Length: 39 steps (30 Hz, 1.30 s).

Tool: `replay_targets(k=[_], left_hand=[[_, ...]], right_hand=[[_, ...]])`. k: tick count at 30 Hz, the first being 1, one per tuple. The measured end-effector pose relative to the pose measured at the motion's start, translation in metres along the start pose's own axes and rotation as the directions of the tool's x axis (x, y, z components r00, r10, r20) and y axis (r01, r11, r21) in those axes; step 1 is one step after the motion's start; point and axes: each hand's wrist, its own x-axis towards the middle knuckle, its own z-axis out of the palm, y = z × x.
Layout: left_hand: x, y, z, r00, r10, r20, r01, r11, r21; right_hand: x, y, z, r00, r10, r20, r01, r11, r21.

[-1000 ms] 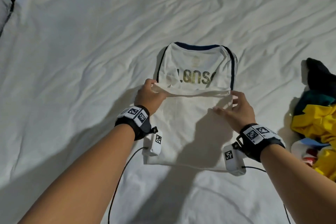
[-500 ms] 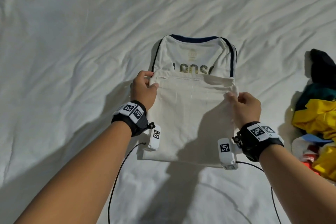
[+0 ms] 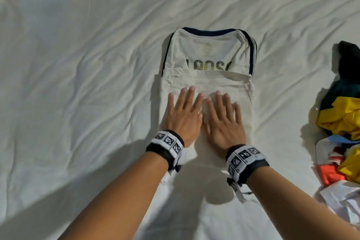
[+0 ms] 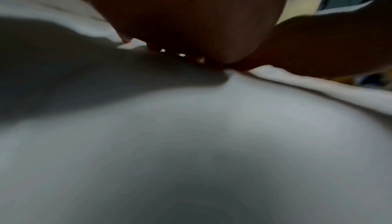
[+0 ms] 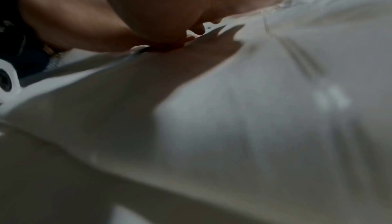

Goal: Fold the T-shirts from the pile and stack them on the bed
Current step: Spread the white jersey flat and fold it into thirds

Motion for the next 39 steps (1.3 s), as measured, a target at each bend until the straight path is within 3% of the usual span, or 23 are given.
replay_targets(k=[6, 10, 12, 15, 19, 23, 28, 35, 37, 39], left_hand=[[0.011, -0.039, 0.011, 0.977, -0.212, -0.025, 0.211, 0.977, -0.023], [-0.005, -0.04, -0.001, 0.927, -0.374, -0.032, 0.373, 0.927, -0.051], [-0.024, -0.013, -0.005, 0.955, -0.287, -0.074, 0.28, 0.955, -0.097], [-0.064, 0.029, 0.016, 0.986, -0.156, -0.056, 0.147, 0.98, -0.138], [-0.084, 0.028, 0.049, 0.972, -0.23, -0.043, 0.217, 0.956, -0.195], [-0.082, 0.017, 0.045, 0.97, -0.241, -0.032, 0.233, 0.96, -0.155], [-0.086, -0.015, 0.047, 0.933, -0.356, -0.056, 0.346, 0.927, -0.143], [-0.09, -0.04, 0.037, 0.924, -0.382, -0.019, 0.378, 0.921, -0.095], [-0.098, -0.036, 0.023, 0.955, -0.293, -0.031, 0.291, 0.955, -0.061], [-0.113, -0.027, 0.012, 0.995, -0.091, -0.043, 0.089, 0.995, -0.046]], right_hand=[[0.0, 0.03, 0.002, 0.982, 0.179, 0.053, -0.178, 0.984, -0.031], [-0.004, 0.028, -0.002, 0.927, 0.37, 0.062, -0.372, 0.928, 0.028], [-0.017, 0.011, -0.003, 0.935, 0.351, 0.041, -0.353, 0.933, 0.063], [-0.047, -0.017, 0.015, 0.985, 0.168, 0.036, -0.17, 0.984, 0.057], [-0.07, -0.014, 0.037, 0.981, 0.171, 0.093, -0.175, 0.984, 0.042], [-0.074, -0.003, 0.031, 0.975, 0.207, 0.086, -0.211, 0.976, 0.046], [-0.076, 0.017, 0.025, 0.958, 0.251, 0.137, -0.259, 0.965, 0.047], [-0.083, 0.03, 0.019, 0.939, 0.312, 0.147, -0.316, 0.949, 0.006], [-0.087, 0.027, 0.009, 0.947, 0.303, 0.106, -0.303, 0.953, -0.018], [-0.095, 0.023, -0.003, 0.974, 0.217, 0.065, -0.214, 0.976, -0.051]])
